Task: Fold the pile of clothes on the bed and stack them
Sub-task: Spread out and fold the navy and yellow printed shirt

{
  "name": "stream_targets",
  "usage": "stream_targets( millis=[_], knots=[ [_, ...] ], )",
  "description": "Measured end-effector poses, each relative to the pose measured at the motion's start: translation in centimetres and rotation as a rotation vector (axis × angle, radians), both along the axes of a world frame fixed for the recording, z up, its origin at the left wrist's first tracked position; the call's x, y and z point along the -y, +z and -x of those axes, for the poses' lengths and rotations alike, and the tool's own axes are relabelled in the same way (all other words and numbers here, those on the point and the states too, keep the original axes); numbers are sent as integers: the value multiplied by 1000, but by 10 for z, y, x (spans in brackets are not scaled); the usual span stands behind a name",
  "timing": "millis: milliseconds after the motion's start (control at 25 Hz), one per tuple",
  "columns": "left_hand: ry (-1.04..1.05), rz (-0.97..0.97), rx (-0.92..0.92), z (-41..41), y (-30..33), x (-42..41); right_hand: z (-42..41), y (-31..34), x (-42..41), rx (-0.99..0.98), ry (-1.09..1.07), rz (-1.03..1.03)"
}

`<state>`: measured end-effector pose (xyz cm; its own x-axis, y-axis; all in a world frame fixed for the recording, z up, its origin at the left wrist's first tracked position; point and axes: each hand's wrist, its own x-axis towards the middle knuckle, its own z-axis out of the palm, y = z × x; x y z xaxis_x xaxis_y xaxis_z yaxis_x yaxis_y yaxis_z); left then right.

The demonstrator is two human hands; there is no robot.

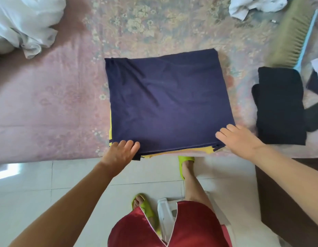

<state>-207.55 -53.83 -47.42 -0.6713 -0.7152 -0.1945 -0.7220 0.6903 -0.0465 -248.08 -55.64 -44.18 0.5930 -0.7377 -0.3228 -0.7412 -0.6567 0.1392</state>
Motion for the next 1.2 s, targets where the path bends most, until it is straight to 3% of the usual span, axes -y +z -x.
stream_targets(
  millis=[280,480,720,920,1040,1200],
  knots=[
    [88,79,101,10,-39,-36,4,-36,-36,-48,-33,115],
    [45,297,30,1,-68,-43,10,-56,-59,-205,-132,7],
    [-60,326,-67,-7,-73,-31,14,-68,-51,-25,-74,207],
    [-74,190,-335,-14,-27,3,7,-18,-5,180,-62,83],
    [81,126,-430,-14,37,35,10,48,35,219,-342,-124],
    [195,105,-373,-9,159,116,4,152,116,377,-573,-155]
  ],
)
